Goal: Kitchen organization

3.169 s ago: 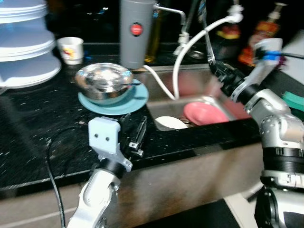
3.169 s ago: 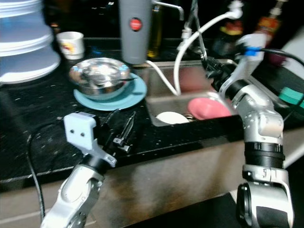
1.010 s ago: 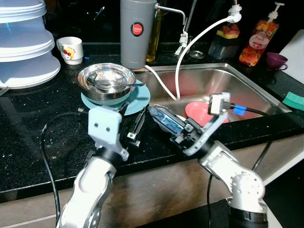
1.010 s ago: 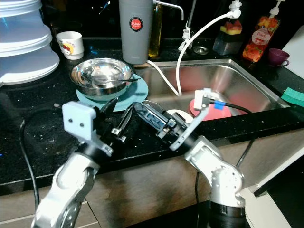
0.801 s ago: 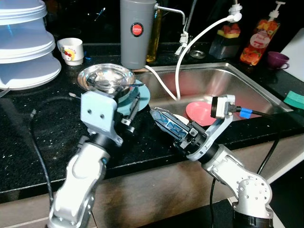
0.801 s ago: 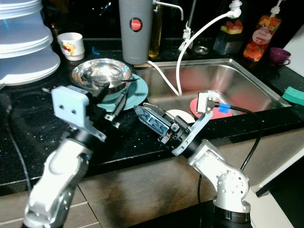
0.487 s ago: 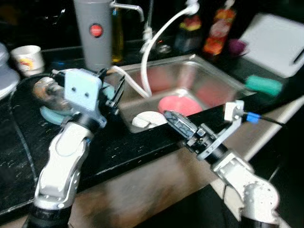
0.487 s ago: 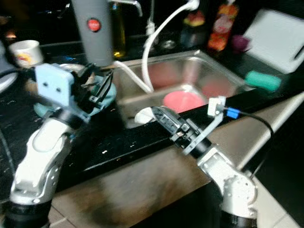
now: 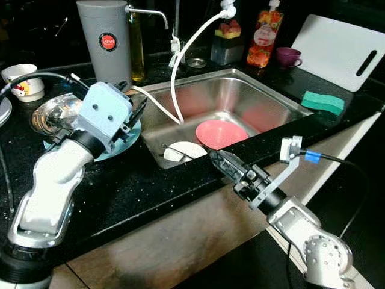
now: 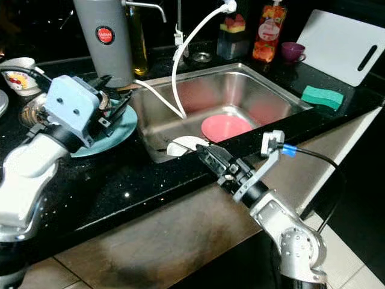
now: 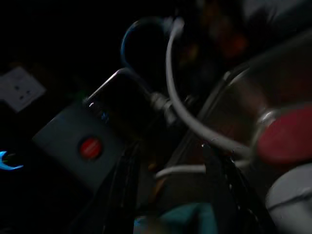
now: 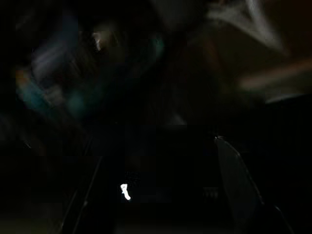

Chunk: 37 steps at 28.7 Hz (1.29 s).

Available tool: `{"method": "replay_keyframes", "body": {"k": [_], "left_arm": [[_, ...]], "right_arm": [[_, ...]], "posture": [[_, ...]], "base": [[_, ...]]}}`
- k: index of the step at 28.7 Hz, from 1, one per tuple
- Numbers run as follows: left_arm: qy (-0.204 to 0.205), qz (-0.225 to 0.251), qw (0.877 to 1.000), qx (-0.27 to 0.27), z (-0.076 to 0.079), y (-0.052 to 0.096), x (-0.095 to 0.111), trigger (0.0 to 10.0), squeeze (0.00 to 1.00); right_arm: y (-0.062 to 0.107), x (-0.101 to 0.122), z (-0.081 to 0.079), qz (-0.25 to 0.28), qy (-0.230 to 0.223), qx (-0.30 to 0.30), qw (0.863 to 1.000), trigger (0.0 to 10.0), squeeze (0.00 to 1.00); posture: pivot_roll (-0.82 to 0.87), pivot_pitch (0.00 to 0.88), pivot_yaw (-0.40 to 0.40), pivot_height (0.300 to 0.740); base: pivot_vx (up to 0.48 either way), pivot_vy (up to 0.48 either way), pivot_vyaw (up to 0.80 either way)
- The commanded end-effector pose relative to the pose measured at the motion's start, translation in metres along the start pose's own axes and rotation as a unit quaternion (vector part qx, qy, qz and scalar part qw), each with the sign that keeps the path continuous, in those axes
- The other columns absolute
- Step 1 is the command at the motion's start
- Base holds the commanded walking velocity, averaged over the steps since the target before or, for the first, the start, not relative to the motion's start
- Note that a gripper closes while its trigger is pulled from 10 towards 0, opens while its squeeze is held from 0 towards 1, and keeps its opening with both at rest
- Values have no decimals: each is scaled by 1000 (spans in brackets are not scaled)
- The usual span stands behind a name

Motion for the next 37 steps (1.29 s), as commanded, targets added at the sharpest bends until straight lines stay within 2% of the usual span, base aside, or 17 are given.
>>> {"method": "replay_keyframes", "body": {"k": [1, 3, 8, 12, 16, 17, 18, 19, 20, 21, 22, 23, 25, 28, 37], "left_arm": [[-23, 5, 1000, -14, 1, -3, 1, 10000, 0], [-45, 5, 999, -26, 3, -5, -1, 10000, 0], [-84, 1, 994, -65, 12, -8, -5, 10000, 0], [-86, 1, 994, -70, 12, -10, -5, 10000, 0], [-102, -20, 991, -90, 14, -10, -11, 10000, 0], [-104, -30, 990, -91, 14, -9, -14, 10000, 0], [-105, -34, 990, -92, 15, -8, -16, 10000, 0], [-105, -34, 990, -92, 15, -8, -16, 10000, 0], [-108, -39, 989, -93, 15, -7, -18, 10000, 0], [-111, -47, 988, -94, 15, -6, -21, 10000, 0], [-111, -47, 988, -94, 15, -6, -21, 10000, 0], [-113, -52, 988, -93, 15, -6, -23, 10000, 0], [-114, -55, 988, -93, 15, -6, -24, 10000, 0], [-115, -72, 987, -86, 13, -4, -29, 10000, 0], [-117, -88, 985, -90, 15, -2, -36, 10000, 0]], "right_arm": [[-2, -11, -5, -34, 29, 8, 999, 10000, 0], [-1, -17, -7, -64, 60, 14, 996, 10000, 0], [3, -21, -12, -91, 94, 26, 991, 10000, 0], [4, -22, -11, -92, 95, 22, 991, 10000, 0], [5, -20, -13, -77, 105, 28, 991, 10000, 0], [6, -13, -20, -45, 80, 50, 994, 10000, 0], [6, -9, -23, -30, 59, 64, 996, 10000, 0], [6, -9, -23, -30, 59, 64, 996, 10000, 0], [8, -5, -29, -14, 31, 86, 996, 10000, 0], [13, 1, -43, 3, -25, 148, 989, 10000, 0], [13, 1, -43, 3, -25, 148, 989, 10000, 0], [18, 2, -52, 4, -56, 190, 980, 10000, 0], [21, 3, -55, 2, -67, 207, 976, 10000, 0], [31, 1, -64, -6, -107, 265, 958, 10000, 0], [32, -3, -61, -6, -129, 245, 961, 10000, 0]], "posture": [[102, 0, -20, 740], [98, 0, -20, 740], [85, 0, -16, 740], [84, 0, -15, 740], [79, 1, -14, 740], [80, 4, -17, 740], [81, 5, -17, 740], [81, 5, -17, 740], [81, 5, -17, 740], [80, 4, -18, 740], [80, 4, -18, 740], [81, 6, -20, 740], [82, 6, -20, 740], [84, 5, -20, 740], [84, 7, -18, 740]], "base": [[0, 0, 0], [0, 0, 0], [0, 0, 0], [0, 0, 0], [0, 0, 0], [0, 0, 0], [0, 0, 0], [0, 0, 0], [0, 0, 0], [0, 0, 0], [0, 0, 0], [0, 0, 0], [0, 0, 0], [0, 0, 0], [0, 0, 0]]}}
Point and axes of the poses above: a point about 5 cm out from each wrist's last joint towards the gripper, its own y axis pointing back from the gripper into the wrist, its own x axis along the axis of the wrist's last joint, z = x × y, the point moved 1 cm from there along -y, pointing out of the wrist towards the gripper, and after that the axes turned 11 degrees about -y, right-handed, at the moved point
